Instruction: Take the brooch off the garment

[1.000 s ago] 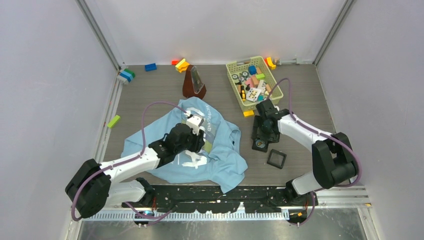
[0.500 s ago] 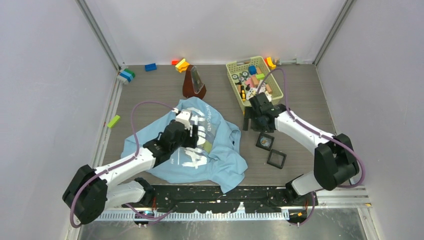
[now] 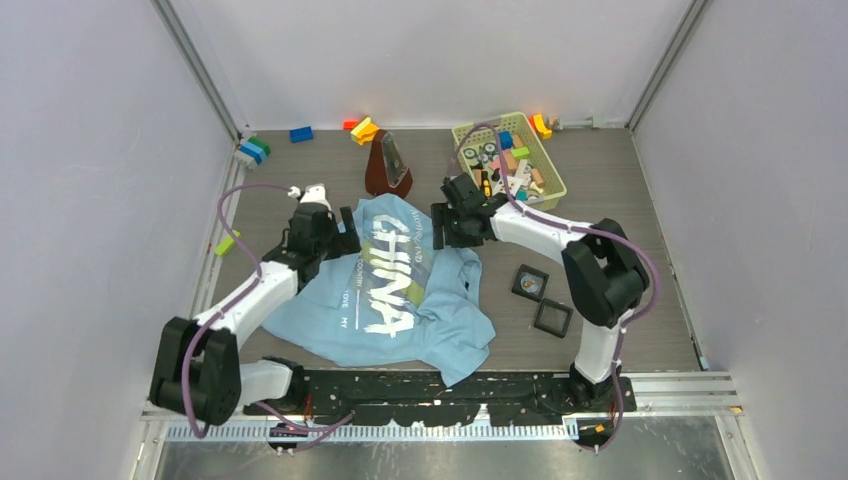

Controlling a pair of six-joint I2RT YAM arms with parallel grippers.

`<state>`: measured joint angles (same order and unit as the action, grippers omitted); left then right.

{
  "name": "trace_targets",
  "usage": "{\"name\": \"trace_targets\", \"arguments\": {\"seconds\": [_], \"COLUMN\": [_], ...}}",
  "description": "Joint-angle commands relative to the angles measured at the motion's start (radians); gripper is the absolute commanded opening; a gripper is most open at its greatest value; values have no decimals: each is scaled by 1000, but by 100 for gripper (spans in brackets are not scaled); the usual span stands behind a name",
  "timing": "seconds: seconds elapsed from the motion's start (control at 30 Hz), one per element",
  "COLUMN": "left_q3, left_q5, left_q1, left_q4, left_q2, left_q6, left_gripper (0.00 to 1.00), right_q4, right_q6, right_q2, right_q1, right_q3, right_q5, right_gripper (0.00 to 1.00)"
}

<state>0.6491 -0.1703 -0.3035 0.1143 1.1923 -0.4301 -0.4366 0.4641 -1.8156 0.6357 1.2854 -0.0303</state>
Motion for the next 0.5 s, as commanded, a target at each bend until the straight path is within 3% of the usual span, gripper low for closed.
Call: {"name": "trace_targets", "arguments": {"seconds": [0.0,0.1,0.2,0.27,0.37,0.47], "left_q3": [129,225,299,337,395,445], "left_q5": [121,165,209,216,232,232], "left_q1": [60,73,75,75,79,84], "left_q4": [-46,-47,-51,-57,-60,-53], "left_q2": [153,275,378,446,523,587], "left_q6": [-19,-16,-9,-2,7,28], "left_gripper": [87,81,73,69,66,46], "right_q4": [40,54,58,67,80,82], "right_q6": [-17,-25,-38,-49,-58,-62], "right_q2": [-67,-102,-98,-70,-41,-27], "right_q1": [-4,-4,-5,-6,-14,-21], "right_q3": [75,83,80,70,52,49], "right_q5": [9,43,49,38,39,54], "right_gripper": [66,58,29,17,7,1]}}
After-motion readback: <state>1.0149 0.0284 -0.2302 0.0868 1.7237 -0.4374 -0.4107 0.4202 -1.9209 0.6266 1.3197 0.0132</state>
